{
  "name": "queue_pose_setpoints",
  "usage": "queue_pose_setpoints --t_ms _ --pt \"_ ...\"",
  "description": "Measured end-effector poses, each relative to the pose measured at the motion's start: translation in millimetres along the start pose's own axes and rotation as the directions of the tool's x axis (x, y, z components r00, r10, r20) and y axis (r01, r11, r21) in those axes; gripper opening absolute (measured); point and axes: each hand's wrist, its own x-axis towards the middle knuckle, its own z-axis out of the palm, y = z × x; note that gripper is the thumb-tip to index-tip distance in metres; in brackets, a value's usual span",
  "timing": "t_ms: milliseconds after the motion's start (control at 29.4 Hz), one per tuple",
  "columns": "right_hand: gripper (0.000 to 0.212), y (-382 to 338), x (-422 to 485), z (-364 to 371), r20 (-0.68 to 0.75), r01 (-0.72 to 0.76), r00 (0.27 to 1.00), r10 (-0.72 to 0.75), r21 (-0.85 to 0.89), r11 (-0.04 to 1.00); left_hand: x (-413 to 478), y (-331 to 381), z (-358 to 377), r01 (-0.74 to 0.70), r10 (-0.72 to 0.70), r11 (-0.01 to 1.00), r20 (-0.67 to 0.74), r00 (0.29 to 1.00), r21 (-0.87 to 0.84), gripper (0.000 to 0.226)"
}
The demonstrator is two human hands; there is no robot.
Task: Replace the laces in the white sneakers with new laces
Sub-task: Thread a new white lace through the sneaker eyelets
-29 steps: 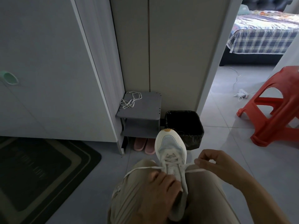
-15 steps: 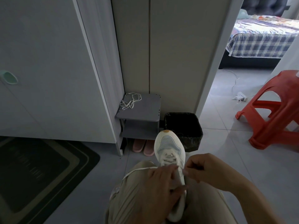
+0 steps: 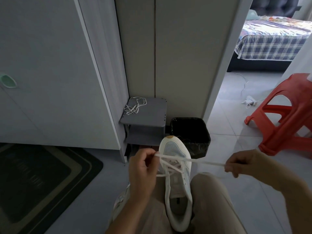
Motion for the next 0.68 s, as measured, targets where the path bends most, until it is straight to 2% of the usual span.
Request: queue_pose_setpoints --t_ms 68,102,170,272,306,340,374,408,442,476,510,544,579,647,681 --pt "0.065 13 0 -4 -0.029 -0.011 1.0 0.012 0.018 1.0 -1 -8 -4 0.092 -0.091 0.995 -0.027 0.995 0.029 0.014" --pt "0.069 17 0 -5 -0.046 -0.004 0.999 0.007 0.061 0.998 -1 -14 -5 0.143 -0.142 0.989 -0.024 0.99 0.048 0.016" --pt "0.057 22 1 -5 -0.123 0.056 0.992 -0.034 0.177 0.983 -2 -21 -6 0.175 -0.176 0.979 -0.002 0.984 0.102 0.014" --pt "0.02 32 4 -5 -0.254 0.191 0.962 -0.103 0.352 0.916 2 -26 -6 0.238 -0.238 0.966 -0.011 0.971 0.099 0.014" --pt "0.02 36 5 -4 -0.307 0.233 0.946 -0.108 0.408 0.883 3 -26 -5 0.272 -0.272 0.958 -0.016 0.962 0.092 0.016" --pt "0.03 40 5 -3 -0.332 0.263 0.938 -0.103 0.484 0.835 4 -29 -5 0.301 -0.302 0.949 -0.009 0.953 0.093 0.02" --pt "0.041 44 8 -4 -0.343 0.282 0.936 -0.083 0.583 0.762 4 -30 -5 0.325 -0.328 0.941 0.013 0.945 0.099 0.023" --pt "0.041 47 11 -3 -0.336 0.327 0.935 -0.116 0.687 0.649 4 -32 -4 0.33 -0.336 0.937 0.035 0.941 0.117 0.026" --pt "0.034 49 12 -1 -0.327 0.387 0.922 -0.208 0.763 0.517 4 -32 -3 0.34 -0.35 0.931 0.054 0.935 0.131 0.028" --pt "0.031 42 8 -4 -0.41 0.483 0.876 -0.255 0.747 0.457 4 -35 -2 0.345 -0.356 0.928 0.061 0.933 0.139 0.029" --pt "0.034 35 9 -11 -0.527 0.531 0.84 -0.132 0.747 0.4 5 -37 -2 0.358 -0.371 0.922 0.07 0.926 0.146 0.029" --pt "0.04 31 7 -10 -0.526 0.523 0.848 -0.062 0.811 0.263 4 -39 -1 0.359 -0.373 0.922 0.078 0.925 0.147 0.028" --pt "0.044 27 9 -9 -0.488 0.494 0.869 -0.076 0.862 0.111 6 -37 -2 0.369 -0.384 0.919 0.103 0.918 0.139 0.027" --pt "0.05 14 14 -10 -0.5 0.491 0.859 -0.105 0.865 -0.103 9 -33 -1 0.383 -0.393 0.92 0.179 0.902 0.088 0.019" --pt "0.054 14 15 -10 -0.502 0.483 0.861 -0.085 0.858 -0.175 8 -32 -1 0.372 -0.375 0.926 0.219 0.901 0.057 0.021"
